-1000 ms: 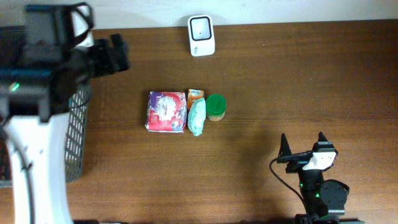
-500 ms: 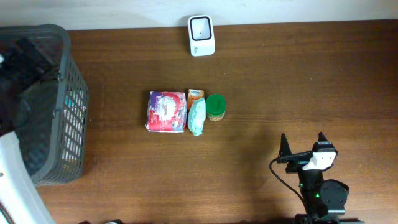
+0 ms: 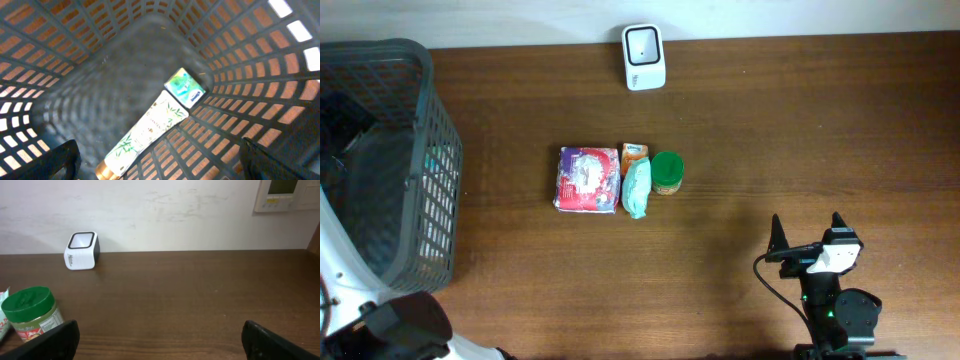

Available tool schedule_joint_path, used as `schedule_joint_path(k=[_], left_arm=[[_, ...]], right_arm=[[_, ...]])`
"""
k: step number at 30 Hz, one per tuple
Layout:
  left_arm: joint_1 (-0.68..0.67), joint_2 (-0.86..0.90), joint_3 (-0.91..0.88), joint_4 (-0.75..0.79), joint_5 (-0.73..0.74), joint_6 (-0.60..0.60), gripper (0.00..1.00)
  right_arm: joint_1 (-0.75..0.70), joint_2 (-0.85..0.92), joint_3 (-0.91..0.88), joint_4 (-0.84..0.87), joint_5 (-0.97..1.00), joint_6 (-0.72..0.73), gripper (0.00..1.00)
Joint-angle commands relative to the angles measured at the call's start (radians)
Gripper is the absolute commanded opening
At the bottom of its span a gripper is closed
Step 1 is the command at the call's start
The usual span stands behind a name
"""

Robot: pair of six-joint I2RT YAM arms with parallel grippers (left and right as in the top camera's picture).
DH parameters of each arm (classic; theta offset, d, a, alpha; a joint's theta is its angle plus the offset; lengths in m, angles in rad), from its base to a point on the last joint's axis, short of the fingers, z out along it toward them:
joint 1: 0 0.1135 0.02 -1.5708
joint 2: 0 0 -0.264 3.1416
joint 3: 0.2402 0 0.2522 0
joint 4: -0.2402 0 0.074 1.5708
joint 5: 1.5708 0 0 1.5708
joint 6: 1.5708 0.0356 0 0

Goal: Scan the item barcode
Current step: 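Move the left gripper back into the basket toward the white Pantene tube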

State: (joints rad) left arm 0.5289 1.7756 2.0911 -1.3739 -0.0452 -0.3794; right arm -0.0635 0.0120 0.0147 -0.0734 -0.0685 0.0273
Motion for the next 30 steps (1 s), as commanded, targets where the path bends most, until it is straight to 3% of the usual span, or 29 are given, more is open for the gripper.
schedule_joint_path(k=[1,6,9,12,15,18,20,22,25,30], left_arm=[[0.003,0.034,0.01,-0.005,-0.004,-0.009,0.99],[0.003,0.054,0.004,-0.004,-0.004,-0.009,0.99],[0.002,0.063,0.004,0.009,-0.003,-0.009,0.91],[0.005,0.084,0.004,0.054,-0.004,-0.009,1.0],[0.004,0.127,0.004,0.079,-0.003,-0.009,1.0],[0.004,0.214,0.004,-0.005,-0.005,-0.007,1.0],[0.004,0.262,0.004,-0.039,0.002,0.066,1.0],[0.005,0.32,0.004,-0.049,0.077,0.213,0.98],[0.005,0.397,0.004,-0.021,0.092,0.224,0.99],[0.005,0.487,0.004,0.114,0.299,0.208,0.99]], right_arm=[[0.005,-0.006,-0.009,-0.001,0.009,0.011,0.99],[0.005,-0.006,-0.009,-0.001,0.009,0.011,0.99],[0.004,-0.006,-0.009,-0.001,0.009,0.011,0.99],[0.005,-0.006,-0.009,-0.001,0.009,0.011,0.99],[0.004,-0.006,-0.009,-0.001,0.009,0.011,0.99],[0.005,-0.006,-0.009,-0.001,0.009,0.011,0.99],[0.005,-0.006,-0.009,-0.001,0.009,0.011,0.99],[0.004,-0.006,-0.009,-0.001,0.009,0.011,0.99],[0.004,-0.006,-0.009,-0.001,0.009,0.011,0.99],[0.005,-0.006,-0.009,-0.001,0.009,0.011,0.99]])
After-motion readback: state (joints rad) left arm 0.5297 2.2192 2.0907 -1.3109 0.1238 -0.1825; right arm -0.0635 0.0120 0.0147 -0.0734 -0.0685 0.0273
